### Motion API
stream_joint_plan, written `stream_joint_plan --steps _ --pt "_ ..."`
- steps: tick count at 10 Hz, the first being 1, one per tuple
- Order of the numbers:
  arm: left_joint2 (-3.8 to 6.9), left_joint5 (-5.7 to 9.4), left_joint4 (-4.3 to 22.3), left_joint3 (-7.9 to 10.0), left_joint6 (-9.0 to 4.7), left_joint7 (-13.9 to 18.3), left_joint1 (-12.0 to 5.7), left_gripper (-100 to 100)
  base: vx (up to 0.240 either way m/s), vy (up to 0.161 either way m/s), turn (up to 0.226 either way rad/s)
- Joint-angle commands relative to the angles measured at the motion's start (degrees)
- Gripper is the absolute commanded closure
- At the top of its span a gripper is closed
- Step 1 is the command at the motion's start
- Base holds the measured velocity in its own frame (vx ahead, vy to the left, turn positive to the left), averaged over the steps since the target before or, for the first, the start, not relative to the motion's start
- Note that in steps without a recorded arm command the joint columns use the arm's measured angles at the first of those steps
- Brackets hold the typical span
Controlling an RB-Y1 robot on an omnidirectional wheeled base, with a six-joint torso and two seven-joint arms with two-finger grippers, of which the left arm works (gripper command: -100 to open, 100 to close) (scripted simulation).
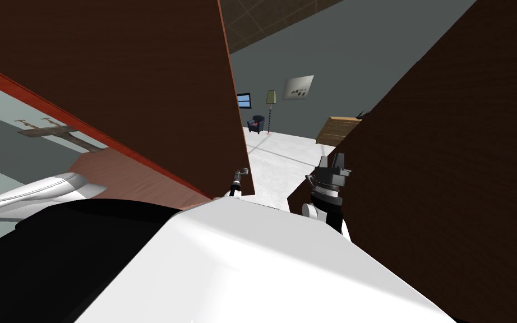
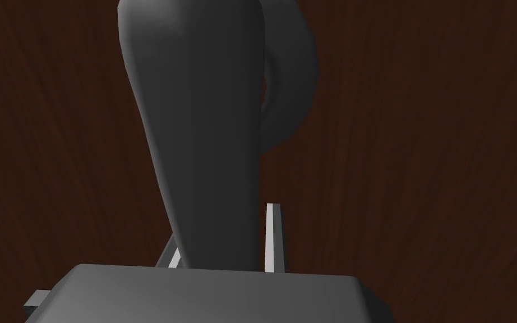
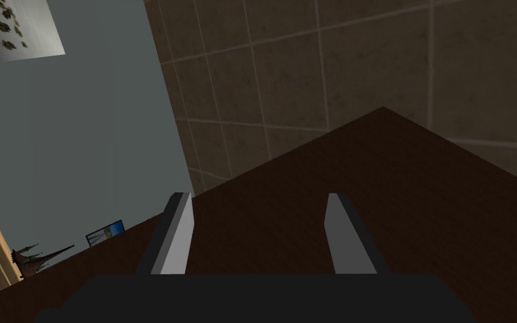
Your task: Push the door open
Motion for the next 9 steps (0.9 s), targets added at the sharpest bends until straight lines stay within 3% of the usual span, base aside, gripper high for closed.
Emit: stream_joint_plan --steps 1,4,6,9 --pt "0.12 -0.12 -2.8 -0.05 0.94 0.3 1.24 100 0.061 0.018 -0.008" --pt "1.49 0.79 -3.2 1.95 1.00 -0.6 1.25 100 0.152 -0.003 0.034" --pt "1.63 0.94 -3.2 2.28 1.01 -0.7 1.25 100 0.143 0.009 0.025" --pt "2.22 1.88 -3.6 4.35 1.07 -1.6 1.25 100 0.142 0.014 0.033"
